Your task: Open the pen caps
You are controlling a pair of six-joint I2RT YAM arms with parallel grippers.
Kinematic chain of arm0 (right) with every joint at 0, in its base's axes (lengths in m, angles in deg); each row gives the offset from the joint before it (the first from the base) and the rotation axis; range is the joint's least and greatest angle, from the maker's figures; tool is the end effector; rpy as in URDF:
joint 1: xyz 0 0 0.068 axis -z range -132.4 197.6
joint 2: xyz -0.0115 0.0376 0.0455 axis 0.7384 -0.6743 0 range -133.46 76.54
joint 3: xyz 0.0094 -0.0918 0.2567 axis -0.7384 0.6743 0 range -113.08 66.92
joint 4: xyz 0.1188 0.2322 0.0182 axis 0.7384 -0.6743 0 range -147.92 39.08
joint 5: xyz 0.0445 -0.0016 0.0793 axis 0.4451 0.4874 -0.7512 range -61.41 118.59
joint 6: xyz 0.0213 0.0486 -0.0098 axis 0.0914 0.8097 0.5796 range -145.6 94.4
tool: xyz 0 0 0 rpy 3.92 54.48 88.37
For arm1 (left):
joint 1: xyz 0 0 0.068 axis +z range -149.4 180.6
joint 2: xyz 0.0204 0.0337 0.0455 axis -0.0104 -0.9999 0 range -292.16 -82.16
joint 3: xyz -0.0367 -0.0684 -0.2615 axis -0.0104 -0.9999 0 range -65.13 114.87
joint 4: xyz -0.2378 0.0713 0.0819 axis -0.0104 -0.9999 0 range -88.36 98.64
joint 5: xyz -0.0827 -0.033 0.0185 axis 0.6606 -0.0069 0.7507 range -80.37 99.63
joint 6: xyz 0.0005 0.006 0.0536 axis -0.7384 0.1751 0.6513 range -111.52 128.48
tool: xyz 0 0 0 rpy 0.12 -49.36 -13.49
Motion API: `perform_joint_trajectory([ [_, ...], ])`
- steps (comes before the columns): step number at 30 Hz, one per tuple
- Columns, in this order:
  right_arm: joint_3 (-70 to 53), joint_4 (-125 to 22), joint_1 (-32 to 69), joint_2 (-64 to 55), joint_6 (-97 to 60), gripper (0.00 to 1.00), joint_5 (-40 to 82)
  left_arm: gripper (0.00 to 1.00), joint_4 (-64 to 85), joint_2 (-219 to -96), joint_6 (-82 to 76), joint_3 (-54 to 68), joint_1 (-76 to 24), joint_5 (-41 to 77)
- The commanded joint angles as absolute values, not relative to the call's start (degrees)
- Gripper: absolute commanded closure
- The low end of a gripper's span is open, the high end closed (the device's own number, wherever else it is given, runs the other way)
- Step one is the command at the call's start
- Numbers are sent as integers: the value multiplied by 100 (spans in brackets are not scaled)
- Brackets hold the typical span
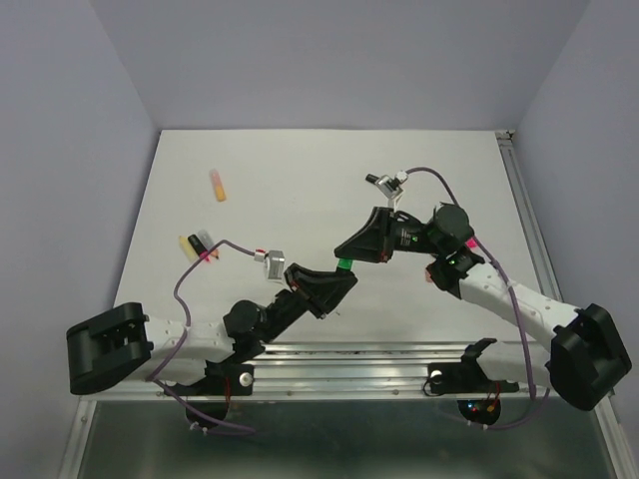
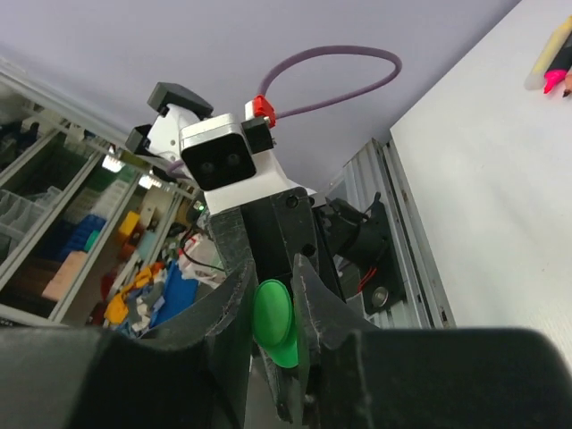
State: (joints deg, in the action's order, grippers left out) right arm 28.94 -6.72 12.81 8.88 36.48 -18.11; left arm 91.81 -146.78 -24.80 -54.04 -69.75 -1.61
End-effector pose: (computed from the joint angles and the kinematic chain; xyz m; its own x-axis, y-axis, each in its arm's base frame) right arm 0.1967 0.1681 0.3131 -0.7605 0.2095 -0.6146 -0.6361 -0.0509 0.7699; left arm 0.0724 -0.1817 0.2445 -0.3365 -0.6580 -0.6737 0.8159 0.1536 -0.5575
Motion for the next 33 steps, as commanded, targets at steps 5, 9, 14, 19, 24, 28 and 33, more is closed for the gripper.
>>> perform_joint_trajectory([
  [5, 892, -1030, 2246, 1150, 3277, 99, -1325, 100, 8986, -14940, -2308, -5977, -7183, 638],
  [9, 321, -2015, 2579, 1054, 2627, 99, -982, 100, 8730, -14992, -2333, -5819, -7331, 656],
  [14, -102, -2728, 2729, 755, 2222, 99, -955, 100, 8748, -15150, -2282, -5749, -7385, 462],
  [19, 390, -2719, 2729, 728, 2300, 92, -2002, 100, 7817, -14984, -2158, -5108, -7385, 270],
  [24, 1295, -3622, 2721, 1543, 2056, 11, -1687, 100, 7104, -14764, -2272, -4799, -7385, -12],
  [28, 1699, -4442, 2721, 2151, 1633, 0, -930, 100, 6999, -14474, -2387, -4799, -7385, -267],
  [33, 2560, -4056, 2721, 2590, 2036, 0, -1386, 100, 6806, -14219, -2282, -4563, -7385, -618],
])
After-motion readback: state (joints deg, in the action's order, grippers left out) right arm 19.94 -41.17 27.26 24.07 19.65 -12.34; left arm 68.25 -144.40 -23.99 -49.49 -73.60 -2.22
